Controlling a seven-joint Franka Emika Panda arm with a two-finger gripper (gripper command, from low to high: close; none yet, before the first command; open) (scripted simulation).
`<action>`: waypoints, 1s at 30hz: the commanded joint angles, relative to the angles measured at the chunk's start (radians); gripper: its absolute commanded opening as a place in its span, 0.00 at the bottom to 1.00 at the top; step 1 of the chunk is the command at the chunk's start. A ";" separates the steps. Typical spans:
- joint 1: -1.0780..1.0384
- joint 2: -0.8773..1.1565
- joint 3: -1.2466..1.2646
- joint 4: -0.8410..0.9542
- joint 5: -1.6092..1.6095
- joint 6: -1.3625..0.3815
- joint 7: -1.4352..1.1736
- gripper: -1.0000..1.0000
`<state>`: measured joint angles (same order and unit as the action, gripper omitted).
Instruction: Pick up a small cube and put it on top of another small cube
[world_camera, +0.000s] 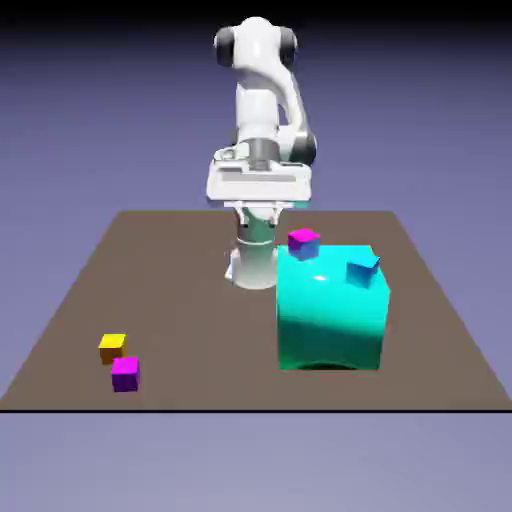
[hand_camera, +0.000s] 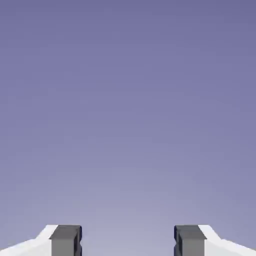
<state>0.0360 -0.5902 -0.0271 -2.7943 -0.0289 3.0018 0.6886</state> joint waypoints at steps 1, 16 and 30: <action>0.020 -0.017 -0.023 0.013 -0.024 -0.029 -0.044 0.50; 0.319 -0.268 -0.360 0.208 -0.383 -0.467 -0.696 0.50; 0.597 -0.503 -0.675 0.390 -0.719 -0.876 -1.305 0.50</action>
<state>0.6334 -1.0932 -0.7022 -2.4046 -0.7477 2.1260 -0.6161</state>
